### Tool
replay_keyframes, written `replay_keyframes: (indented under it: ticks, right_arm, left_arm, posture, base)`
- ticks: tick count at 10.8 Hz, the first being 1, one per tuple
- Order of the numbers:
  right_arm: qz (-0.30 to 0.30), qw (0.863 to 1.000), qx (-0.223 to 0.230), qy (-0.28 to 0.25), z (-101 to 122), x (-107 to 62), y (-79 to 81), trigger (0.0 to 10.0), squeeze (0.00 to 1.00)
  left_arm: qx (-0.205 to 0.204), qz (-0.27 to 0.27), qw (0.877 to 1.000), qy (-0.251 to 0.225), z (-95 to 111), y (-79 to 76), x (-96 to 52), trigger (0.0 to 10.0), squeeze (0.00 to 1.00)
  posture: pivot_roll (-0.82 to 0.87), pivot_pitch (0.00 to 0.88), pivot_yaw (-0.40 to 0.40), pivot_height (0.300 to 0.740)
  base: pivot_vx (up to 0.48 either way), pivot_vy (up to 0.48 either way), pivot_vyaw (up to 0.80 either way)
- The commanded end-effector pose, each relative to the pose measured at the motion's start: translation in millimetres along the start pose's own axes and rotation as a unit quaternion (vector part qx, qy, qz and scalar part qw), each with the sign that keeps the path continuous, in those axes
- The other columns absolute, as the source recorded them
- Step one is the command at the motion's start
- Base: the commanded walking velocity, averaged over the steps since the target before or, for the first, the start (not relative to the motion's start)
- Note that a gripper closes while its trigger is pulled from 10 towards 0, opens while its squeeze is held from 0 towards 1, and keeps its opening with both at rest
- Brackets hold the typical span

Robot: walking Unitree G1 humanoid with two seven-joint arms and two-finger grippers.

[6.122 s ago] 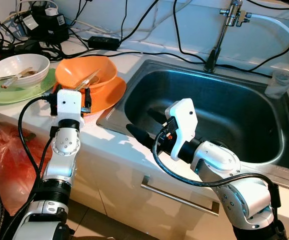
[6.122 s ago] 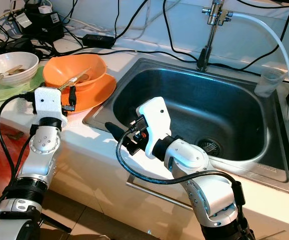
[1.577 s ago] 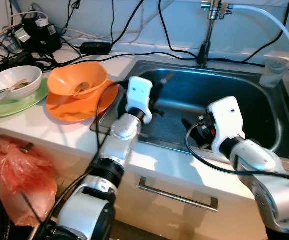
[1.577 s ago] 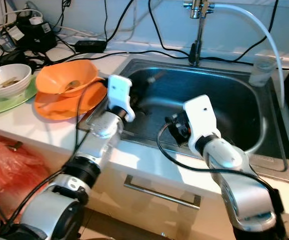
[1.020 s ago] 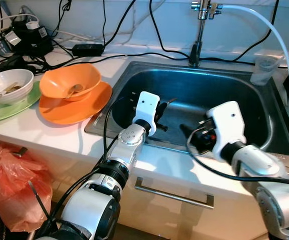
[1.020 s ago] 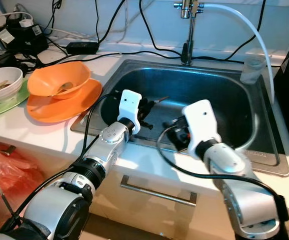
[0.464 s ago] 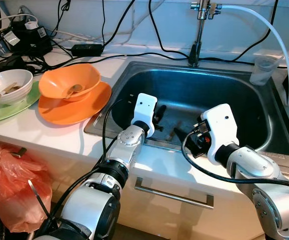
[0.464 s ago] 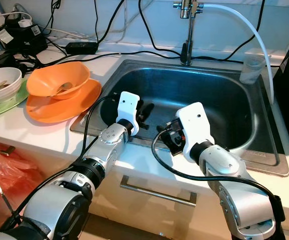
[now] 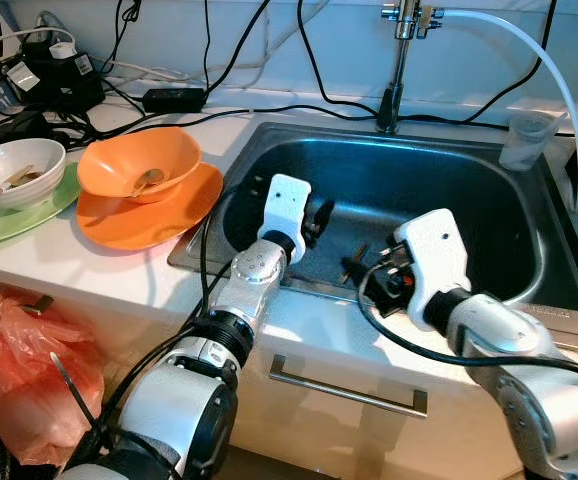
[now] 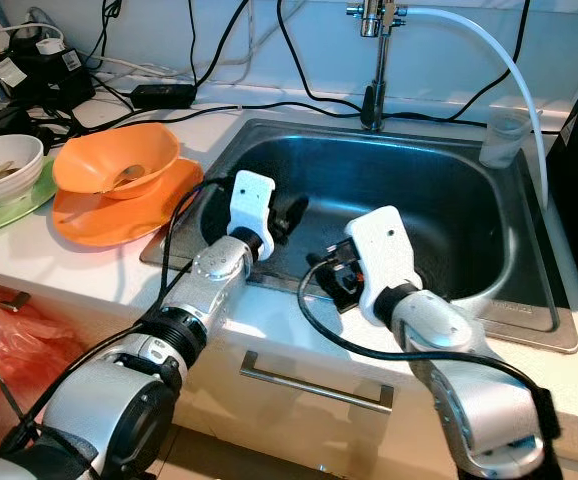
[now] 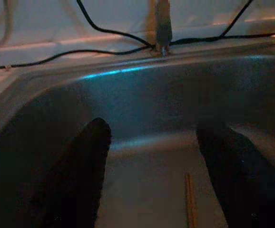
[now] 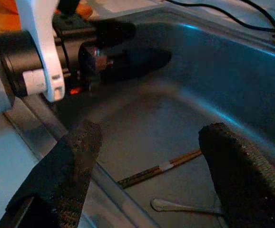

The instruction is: Kitchen organization

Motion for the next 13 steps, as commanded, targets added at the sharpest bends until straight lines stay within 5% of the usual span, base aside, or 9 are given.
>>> replay_keyframes:
  ticks: [1, 6, 10, 13]
  right_arm:
    - [0.006, 1.0, -0.002, -0.018, 7, 3.7, 2.1, 10.0, 0.0]
    - [0.03, 0.998, 0.008, -0.051, 19, 26.7, 7.2, 10.0, 0.0]
    - [0.041, 0.996, 0.021, -0.077, 27, 36.5, 14.2, 10.0, 0.0]
    - [0.052, 0.995, 0.026, -0.087, 29, 36.7, 20.2, 10.0, 0.0]
  left_arm:
    - [0.018, 0.011, 0.999, -0.035, 19, 7.3, 2.8, 10.0, 1.0]
    - [0.079, 0.055, 0.988, -0.121, 55, 36.4, -9.6, 10.0, 1.0]
    - [0.127, 0.105, 0.963, -0.214, 105, 67.8, -39.1, 10.0, 1.0]
    - [0.152, 0.212, 0.952, -0.161, 90, 115.7, -55.2, 10.0, 1.0]
  posture:
    - [-0.25, 0.0, 0.082, 0.74]
    - [-0.1, 0.0, 0.052, 0.74]
    - [-0.06, 0.0, 0.048, 0.74]
    - [-0.06, 0.0, 0.052, 0.74]
  base:
    - [0.0, 0.0, 0.0]
    - [0.0, 0.0, 0.0]
    - [0.0, 0.0, 0.0]
    - [0.0, 0.0, 0.0]
Point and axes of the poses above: a point about 5 cm out from each wrist's last joint towards the gripper, its own x axis pointing out of the wrist towards the gripper, its own z axis along the axis of the wrist's last joint, y = z × x, the point moved 3 cm from there along x, pointing out of the wrist towards the gripper, and after that the axes turned 5 degrees about -x, right-handed, at the moved point
